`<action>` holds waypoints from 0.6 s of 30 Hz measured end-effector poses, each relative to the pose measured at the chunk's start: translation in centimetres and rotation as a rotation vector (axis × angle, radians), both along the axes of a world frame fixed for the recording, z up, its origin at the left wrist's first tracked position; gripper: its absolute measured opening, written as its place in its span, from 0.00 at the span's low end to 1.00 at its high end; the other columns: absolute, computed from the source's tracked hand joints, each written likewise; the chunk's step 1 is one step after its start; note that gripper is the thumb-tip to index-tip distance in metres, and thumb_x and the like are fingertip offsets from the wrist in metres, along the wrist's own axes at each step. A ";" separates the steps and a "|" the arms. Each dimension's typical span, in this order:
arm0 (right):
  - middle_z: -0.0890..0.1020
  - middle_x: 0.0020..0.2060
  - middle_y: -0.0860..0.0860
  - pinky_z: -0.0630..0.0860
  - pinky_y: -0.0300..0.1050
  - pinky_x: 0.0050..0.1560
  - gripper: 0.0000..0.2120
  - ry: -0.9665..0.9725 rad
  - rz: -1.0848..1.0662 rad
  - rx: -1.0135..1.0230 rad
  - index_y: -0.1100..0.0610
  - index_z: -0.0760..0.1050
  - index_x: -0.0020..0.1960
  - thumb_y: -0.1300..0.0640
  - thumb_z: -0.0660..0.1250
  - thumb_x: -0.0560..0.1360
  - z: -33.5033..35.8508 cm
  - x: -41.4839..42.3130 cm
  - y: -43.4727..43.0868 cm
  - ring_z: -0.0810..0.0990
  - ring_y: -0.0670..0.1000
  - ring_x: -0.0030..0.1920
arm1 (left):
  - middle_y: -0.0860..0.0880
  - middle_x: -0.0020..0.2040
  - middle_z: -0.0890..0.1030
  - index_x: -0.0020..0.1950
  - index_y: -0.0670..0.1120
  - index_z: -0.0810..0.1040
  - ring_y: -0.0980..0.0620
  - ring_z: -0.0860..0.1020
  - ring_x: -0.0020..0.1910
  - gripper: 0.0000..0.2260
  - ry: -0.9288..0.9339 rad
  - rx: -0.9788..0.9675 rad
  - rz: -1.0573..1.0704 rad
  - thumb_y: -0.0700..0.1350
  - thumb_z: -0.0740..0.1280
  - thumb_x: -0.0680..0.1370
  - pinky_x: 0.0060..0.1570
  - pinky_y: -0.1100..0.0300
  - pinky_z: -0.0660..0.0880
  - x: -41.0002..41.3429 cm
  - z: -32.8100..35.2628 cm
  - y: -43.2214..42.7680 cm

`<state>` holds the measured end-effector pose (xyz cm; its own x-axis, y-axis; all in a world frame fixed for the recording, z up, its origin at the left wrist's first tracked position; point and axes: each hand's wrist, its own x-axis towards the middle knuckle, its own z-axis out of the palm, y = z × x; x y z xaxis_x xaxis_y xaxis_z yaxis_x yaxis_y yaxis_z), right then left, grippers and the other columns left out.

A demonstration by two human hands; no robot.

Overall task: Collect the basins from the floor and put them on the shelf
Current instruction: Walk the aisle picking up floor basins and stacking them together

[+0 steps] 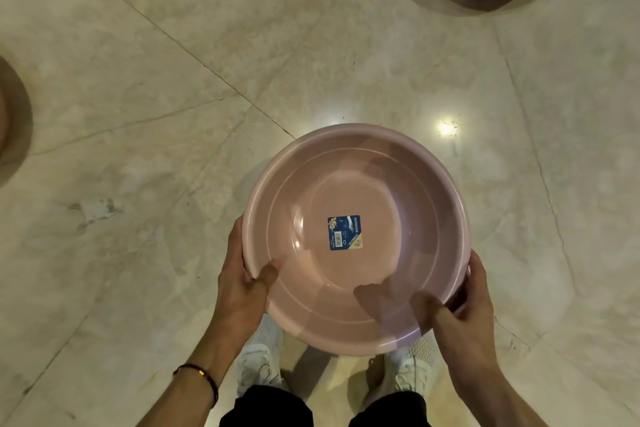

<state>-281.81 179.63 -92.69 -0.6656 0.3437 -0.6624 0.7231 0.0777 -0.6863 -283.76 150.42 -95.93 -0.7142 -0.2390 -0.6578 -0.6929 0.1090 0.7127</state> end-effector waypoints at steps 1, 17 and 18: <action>0.85 0.56 0.51 0.88 0.62 0.46 0.42 0.003 0.009 0.004 0.42 0.71 0.75 0.64 0.69 0.64 -0.5 0.1 0.0 0.85 0.61 0.53 | 0.68 0.63 0.79 0.80 0.64 0.65 0.64 0.80 0.61 0.36 0.006 -0.005 0.000 0.36 0.73 0.81 0.50 0.69 0.81 0.1 -0.5 0.0; 0.78 0.63 0.52 0.85 0.61 0.43 0.38 0.024 -0.043 -0.028 0.48 0.64 0.79 0.76 0.69 0.78 -5.4 0.2 0.3 0.80 0.65 0.61 | 0.69 0.66 0.76 0.81 0.65 0.62 0.65 0.78 0.65 0.42 0.031 -0.004 0.017 0.35 0.77 0.77 0.58 0.65 0.82 1.0 -3.9 0.4; 0.78 0.61 0.52 0.85 0.64 0.44 0.37 0.006 -0.052 -0.030 0.49 0.65 0.78 0.76 0.69 0.78 -5.5 0.1 0.5 0.80 0.66 0.61 | 0.67 0.66 0.77 0.81 0.65 0.63 0.63 0.78 0.65 0.42 0.030 0.009 0.022 0.34 0.77 0.77 0.60 0.62 0.82 0.9 -3.7 0.3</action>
